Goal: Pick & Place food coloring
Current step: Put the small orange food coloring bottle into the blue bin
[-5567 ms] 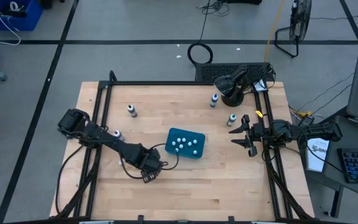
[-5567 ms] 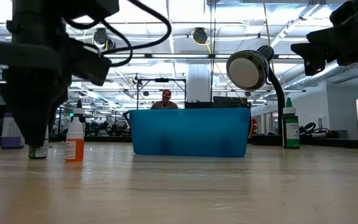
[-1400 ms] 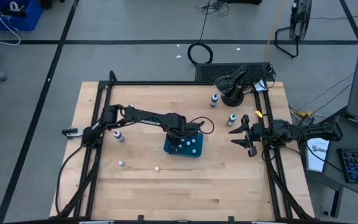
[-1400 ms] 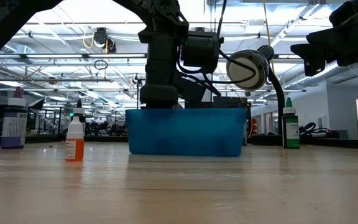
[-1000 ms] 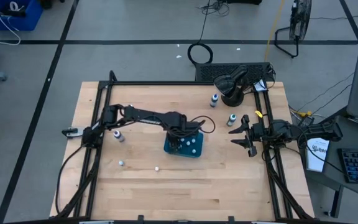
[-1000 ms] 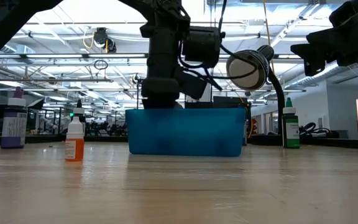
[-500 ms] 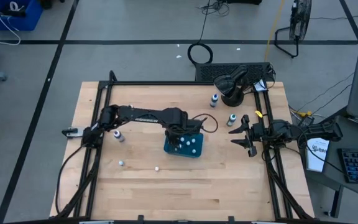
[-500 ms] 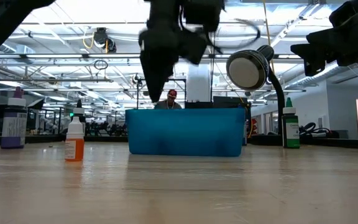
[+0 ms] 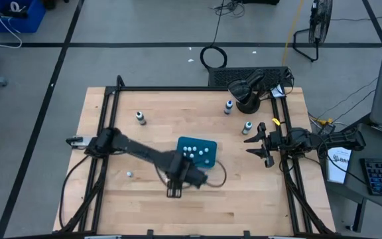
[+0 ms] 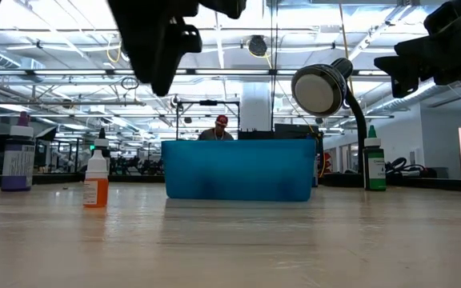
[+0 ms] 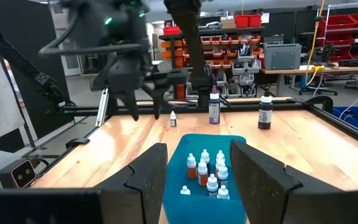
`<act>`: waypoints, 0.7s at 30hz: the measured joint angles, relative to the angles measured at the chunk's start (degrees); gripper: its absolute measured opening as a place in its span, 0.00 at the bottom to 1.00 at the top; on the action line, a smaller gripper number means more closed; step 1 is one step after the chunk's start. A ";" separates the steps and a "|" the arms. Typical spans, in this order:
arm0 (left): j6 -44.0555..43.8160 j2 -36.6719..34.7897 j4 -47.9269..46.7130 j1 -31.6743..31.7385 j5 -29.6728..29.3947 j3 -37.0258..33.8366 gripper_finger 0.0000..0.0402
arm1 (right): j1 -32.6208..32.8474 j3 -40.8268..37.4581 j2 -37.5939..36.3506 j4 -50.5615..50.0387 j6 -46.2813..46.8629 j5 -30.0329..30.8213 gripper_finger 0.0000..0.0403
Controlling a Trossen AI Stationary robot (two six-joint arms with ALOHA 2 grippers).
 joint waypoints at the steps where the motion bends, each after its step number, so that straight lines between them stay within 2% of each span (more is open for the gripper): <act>1: -1.76 0.06 0.72 -0.75 -2.32 -0.87 0.52 | 0.00 0.00 0.00 0.00 0.02 0.00 0.41; 4: -7.76 0.07 0.96 -2.16 -6.41 -3.57 0.51 | 0.00 0.00 0.00 0.00 0.02 0.00 0.41; 9: -11.60 0.13 1.42 -3.07 -4.67 -10.41 0.52 | 0.00 -0.02 0.00 -0.07 0.02 0.00 0.41; 14: -10.73 0.13 5.06 -3.35 -2.16 -14.03 0.50 | 0.00 0.00 0.00 -0.11 0.02 0.00 0.41; 21: -8.51 0.13 5.73 -3.34 -1.65 -14.18 0.48 | 0.00 -0.01 0.00 -0.15 0.00 0.00 0.41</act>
